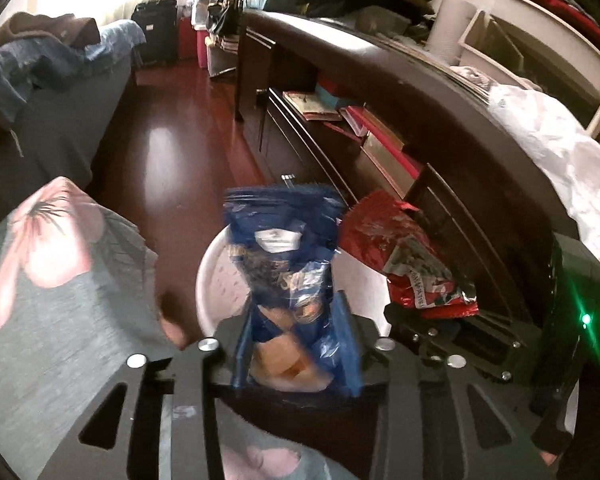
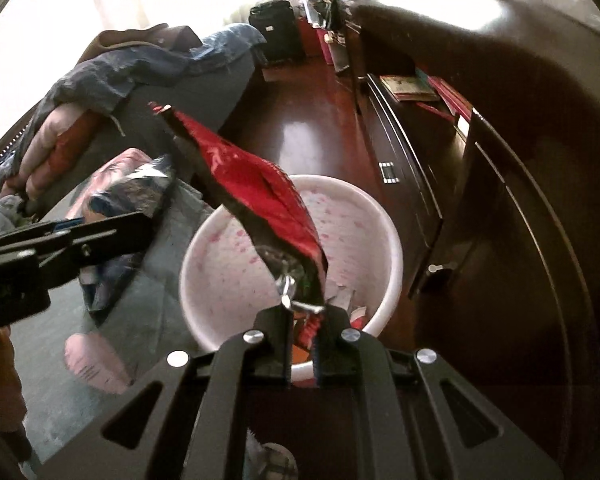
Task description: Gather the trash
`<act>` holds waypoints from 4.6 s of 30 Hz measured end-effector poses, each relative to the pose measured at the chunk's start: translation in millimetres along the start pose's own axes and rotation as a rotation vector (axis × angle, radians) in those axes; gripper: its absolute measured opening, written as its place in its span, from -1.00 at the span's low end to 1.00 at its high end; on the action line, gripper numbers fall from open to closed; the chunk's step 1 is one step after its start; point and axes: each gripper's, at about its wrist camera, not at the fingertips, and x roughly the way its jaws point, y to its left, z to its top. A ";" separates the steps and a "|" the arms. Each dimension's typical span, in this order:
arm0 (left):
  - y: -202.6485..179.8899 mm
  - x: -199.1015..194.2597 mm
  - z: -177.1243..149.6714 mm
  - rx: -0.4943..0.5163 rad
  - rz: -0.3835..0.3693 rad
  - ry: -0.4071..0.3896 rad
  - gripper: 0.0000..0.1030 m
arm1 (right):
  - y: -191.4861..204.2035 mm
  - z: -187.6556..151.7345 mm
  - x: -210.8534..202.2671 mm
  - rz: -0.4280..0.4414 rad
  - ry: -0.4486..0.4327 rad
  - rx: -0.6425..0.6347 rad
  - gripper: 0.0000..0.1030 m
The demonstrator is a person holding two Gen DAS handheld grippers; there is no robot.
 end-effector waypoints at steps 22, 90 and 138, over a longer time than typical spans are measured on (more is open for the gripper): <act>18.3 -86.7 -21.2 -0.102 0.041 -0.157 0.10 | 33.6 -0.9 -41.1 0.022 -0.074 -0.019 0.40; 54.7 -503.3 -309.2 -0.508 0.880 -0.783 0.93 | 338.2 -138.5 -339.4 0.204 -0.580 -0.409 0.93; 47.4 -492.2 -300.8 -0.481 0.880 -0.751 0.93 | 324.7 -142.7 -320.0 0.188 -0.527 -0.405 0.93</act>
